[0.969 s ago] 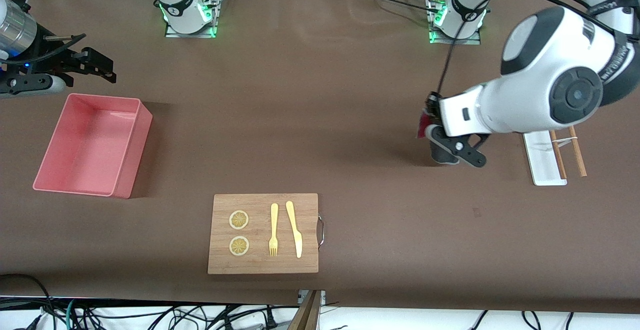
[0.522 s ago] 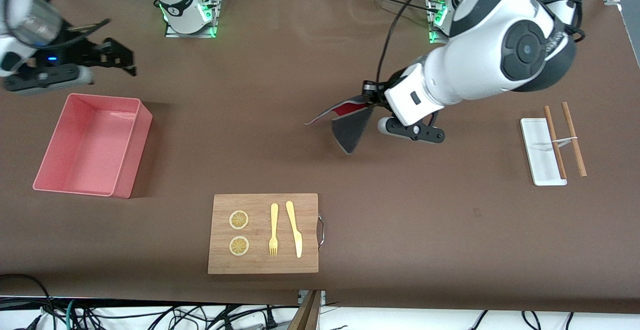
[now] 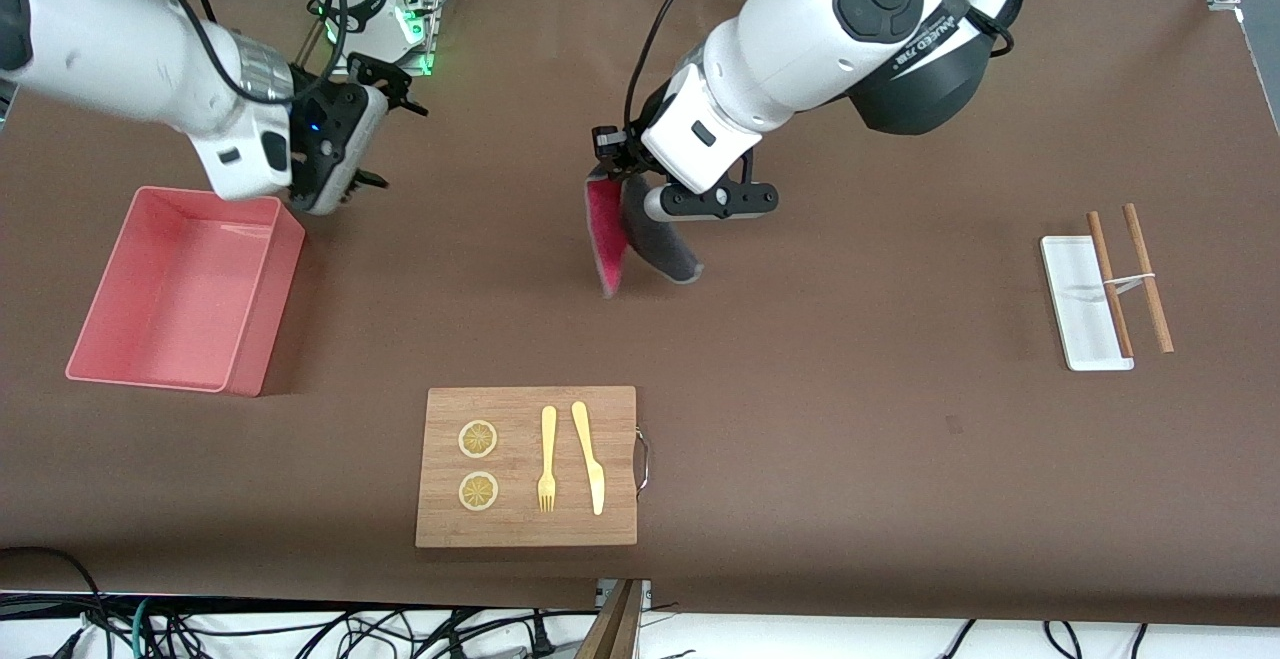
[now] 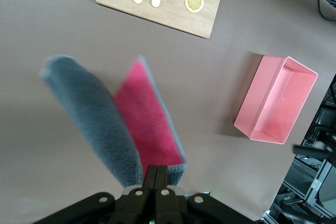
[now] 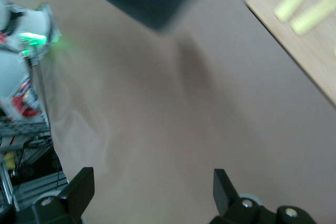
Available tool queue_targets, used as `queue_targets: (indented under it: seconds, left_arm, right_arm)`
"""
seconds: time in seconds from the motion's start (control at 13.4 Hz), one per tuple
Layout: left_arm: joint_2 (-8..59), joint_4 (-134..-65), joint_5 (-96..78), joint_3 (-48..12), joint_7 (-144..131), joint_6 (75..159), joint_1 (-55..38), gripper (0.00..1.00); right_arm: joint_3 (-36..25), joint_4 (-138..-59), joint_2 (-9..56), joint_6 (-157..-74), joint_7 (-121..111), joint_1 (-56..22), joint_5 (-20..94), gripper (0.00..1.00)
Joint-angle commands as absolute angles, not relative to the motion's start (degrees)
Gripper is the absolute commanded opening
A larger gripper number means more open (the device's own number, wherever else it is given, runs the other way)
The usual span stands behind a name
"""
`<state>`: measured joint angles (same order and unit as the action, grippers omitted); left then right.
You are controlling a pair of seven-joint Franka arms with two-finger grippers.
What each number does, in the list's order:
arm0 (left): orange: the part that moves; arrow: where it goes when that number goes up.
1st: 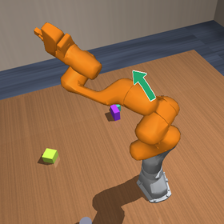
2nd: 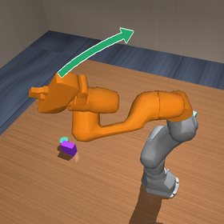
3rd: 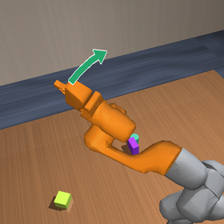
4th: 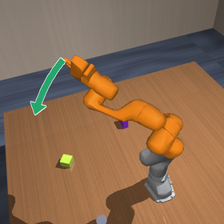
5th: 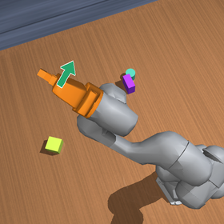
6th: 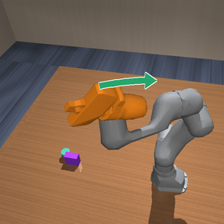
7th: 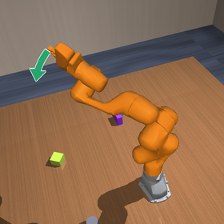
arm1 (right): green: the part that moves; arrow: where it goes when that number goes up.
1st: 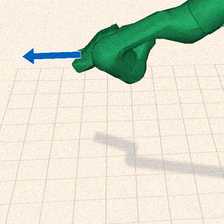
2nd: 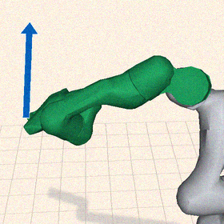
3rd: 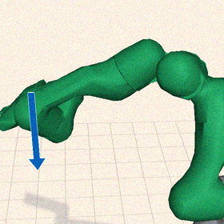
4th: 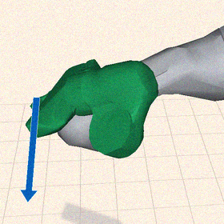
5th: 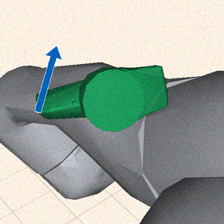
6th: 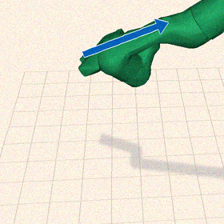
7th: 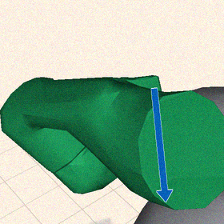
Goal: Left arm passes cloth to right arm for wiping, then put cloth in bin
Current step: 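Move the right gripper to the cloth held by the left gripper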
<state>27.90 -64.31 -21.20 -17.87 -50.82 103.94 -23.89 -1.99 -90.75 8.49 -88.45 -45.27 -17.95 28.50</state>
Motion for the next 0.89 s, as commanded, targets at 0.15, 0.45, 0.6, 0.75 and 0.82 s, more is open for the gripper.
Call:
queue_targets:
  seconds: [0.15, 0.45, 0.6, 0.75, 0.82]
  left_arm:
    - [28.9, -62.2, -22.6, -17.4, -51.5, 103.6, -23.8, 0.00]
    - [28.9, -62.2, -22.5, -17.5, -51.6, 103.6, -24.3, 0.00]
    - [28.8, -62.1, -22.6, -17.5, -51.6, 103.7, -24.4, 0.00]
    - [28.9, -62.1, -22.6, -17.6, -51.7, 103.9, -24.9, 0.00]
    - [28.9, -62.2, -22.6, -17.5, -51.7, 104.4, -25.1, 0.00]
  right_arm:
    - [-2.0, -90.7, 17.3, -94.7, -79.1, -17.4, 43.3, 1.00]
    - [-2.1, -91.1, 24.6, -95.7, -100.6, -16.9, 57.0, 1.00]
    - [-2.0, -91.9, 25.4, -95.9, -101.9, -17.4, 59.6, 1.00]
    - [-1.9, -91.9, 27.0, -98.1, -103.7, -19.3, 64.5, 1.00]
    - [-1.9, -92.2, 27.2, -99.7, -104.4, -20.3, 66.2, 1.00]
